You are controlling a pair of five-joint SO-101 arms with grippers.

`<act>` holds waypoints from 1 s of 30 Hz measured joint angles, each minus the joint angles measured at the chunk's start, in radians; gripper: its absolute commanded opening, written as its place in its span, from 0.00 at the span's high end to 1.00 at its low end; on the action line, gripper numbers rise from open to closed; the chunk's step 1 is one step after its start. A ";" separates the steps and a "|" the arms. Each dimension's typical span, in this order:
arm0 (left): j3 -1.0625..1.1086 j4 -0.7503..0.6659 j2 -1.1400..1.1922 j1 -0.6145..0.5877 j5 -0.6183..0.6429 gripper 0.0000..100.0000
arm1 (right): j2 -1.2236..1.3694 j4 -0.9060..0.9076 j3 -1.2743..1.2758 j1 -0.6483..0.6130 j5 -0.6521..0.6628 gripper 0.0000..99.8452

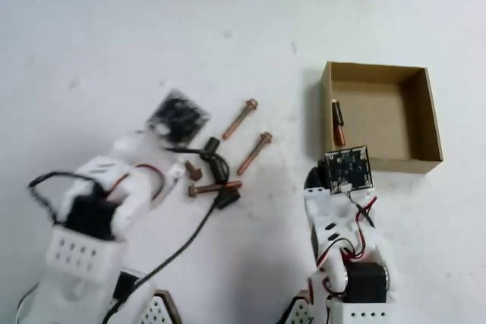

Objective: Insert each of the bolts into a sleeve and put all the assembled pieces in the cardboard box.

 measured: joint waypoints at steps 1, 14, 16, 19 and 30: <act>-0.006 -0.014 0.043 0.017 0.000 0.98 | 0.000 0.000 0.005 0.000 0.000 0.98; -0.331 -0.020 0.608 0.112 0.000 0.98 | 0.000 -0.037 0.034 0.000 0.000 0.98; -0.399 0.005 0.707 0.140 0.000 0.95 | 0.000 -0.068 0.052 0.002 0.000 0.98; -0.496 0.034 0.835 0.161 0.000 0.90 | 0.000 -0.095 0.064 0.029 0.000 0.98; -0.784 0.052 1.238 0.167 0.003 0.90 | 0.000 -0.127 0.064 0.158 0.000 0.98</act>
